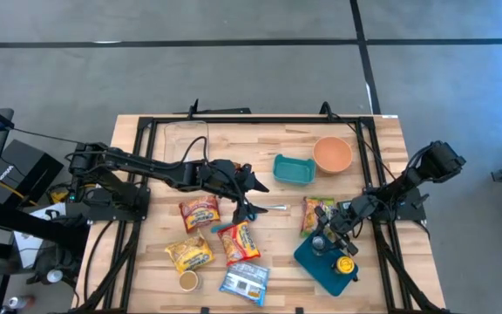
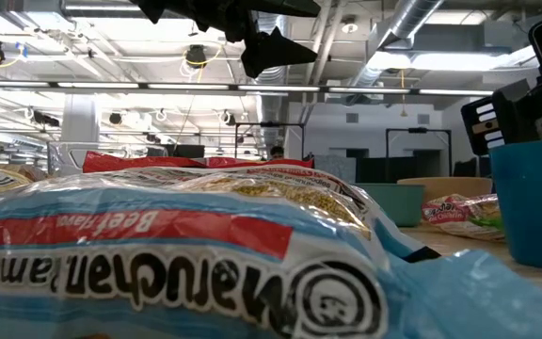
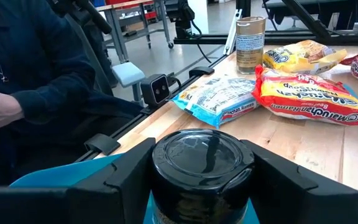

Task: Pick & Place Food Item
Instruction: Put the black seasoning bottle into the blue bin, then put the silver spoon into the green bin

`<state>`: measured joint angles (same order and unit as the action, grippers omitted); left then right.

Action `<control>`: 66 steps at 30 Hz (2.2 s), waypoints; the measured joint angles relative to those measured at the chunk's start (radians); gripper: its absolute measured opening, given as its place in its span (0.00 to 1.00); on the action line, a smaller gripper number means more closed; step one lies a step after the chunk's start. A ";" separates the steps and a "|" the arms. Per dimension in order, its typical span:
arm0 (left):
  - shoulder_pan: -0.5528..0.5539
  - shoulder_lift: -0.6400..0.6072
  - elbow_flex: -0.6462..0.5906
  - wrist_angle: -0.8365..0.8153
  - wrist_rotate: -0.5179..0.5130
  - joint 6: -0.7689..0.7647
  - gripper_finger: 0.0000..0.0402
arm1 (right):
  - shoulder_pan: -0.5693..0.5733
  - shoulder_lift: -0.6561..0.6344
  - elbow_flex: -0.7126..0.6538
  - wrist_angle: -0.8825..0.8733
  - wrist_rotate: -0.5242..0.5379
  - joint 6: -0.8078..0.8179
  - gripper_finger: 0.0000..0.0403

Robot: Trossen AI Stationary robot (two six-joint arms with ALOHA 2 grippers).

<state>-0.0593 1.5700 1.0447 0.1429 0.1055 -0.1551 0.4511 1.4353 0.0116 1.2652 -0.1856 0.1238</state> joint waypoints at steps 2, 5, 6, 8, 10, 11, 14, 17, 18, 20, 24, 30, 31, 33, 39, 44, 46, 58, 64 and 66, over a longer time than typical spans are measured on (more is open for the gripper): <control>0.000 0.000 0.000 0.000 0.000 0.000 0.80 | 0.000 0.000 0.000 0.001 0.000 0.000 0.56; 0.000 0.000 0.000 0.000 0.000 0.000 0.80 | 0.000 0.000 0.000 0.005 0.000 0.000 0.59; 0.000 0.000 0.000 0.000 0.000 0.000 0.80 | 0.000 0.000 0.000 0.005 0.000 0.000 0.60; 0.000 0.000 0.000 0.000 0.000 0.000 0.80 | 0.000 0.000 0.000 0.005 0.000 0.000 0.62; 0.000 0.000 0.000 0.000 0.000 0.000 0.80 | 0.000 0.000 0.000 0.005 0.000 0.000 0.63; 0.000 0.000 0.000 0.000 0.000 0.000 0.80 | 0.001 0.000 0.000 0.005 0.000 0.000 0.63; 0.000 0.000 0.000 0.000 0.000 0.000 0.80 | 0.004 -0.001 0.000 0.014 0.000 0.000 0.63; 0.000 0.000 0.000 0.000 0.000 0.000 0.80 | 0.014 -0.003 0.000 0.028 0.000 0.000 0.63; 0.000 0.000 0.000 0.000 0.000 0.000 0.80 | 0.015 -0.003 0.000 0.031 0.000 0.000 0.63; 0.000 0.000 0.000 0.000 0.000 0.000 0.80 | 0.015 -0.003 0.000 0.031 0.000 0.000 0.63; 0.000 0.000 0.000 0.000 0.000 0.000 0.80 | 0.015 -0.003 0.000 0.052 0.000 -0.001 0.63; 0.000 0.000 0.000 0.000 0.000 0.000 0.80 | 0.011 -0.014 0.000 0.052 0.003 -0.012 0.63; 0.000 0.000 0.000 0.000 0.000 0.000 0.80 | 0.012 -0.018 0.000 0.053 0.004 -0.016 0.63; 0.000 0.000 0.000 0.000 0.000 0.000 0.80 | 0.013 -0.033 -0.001 0.050 0.018 -0.019 0.63; 0.000 0.000 0.000 0.000 0.000 0.000 0.80 | 0.013 -0.111 -0.005 0.032 0.119 -0.030 0.63; 0.000 0.000 0.000 0.000 0.000 0.000 0.80 | 0.013 -0.188 -0.005 0.025 0.236 -0.029 0.63; 0.000 0.000 0.000 0.000 0.000 0.000 0.80 | 0.013 -0.224 -0.005 0.025 0.297 -0.028 0.63; 0.000 0.000 0.000 0.000 0.000 0.000 0.80 | -0.011 -0.363 0.006 0.023 0.501 0.035 0.63; 0.000 0.000 0.000 0.000 0.000 0.000 0.80 | -0.016 -0.369 0.026 0.023 0.501 0.035 0.63; 0.000 0.000 0.000 0.000 0.000 0.000 0.80 | -0.016 -0.369 0.037 0.024 0.501 0.035 0.63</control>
<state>-0.0594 1.5700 1.0447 0.1429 0.1053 -0.1551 0.4355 1.0660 0.0482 1.2893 0.3157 0.1585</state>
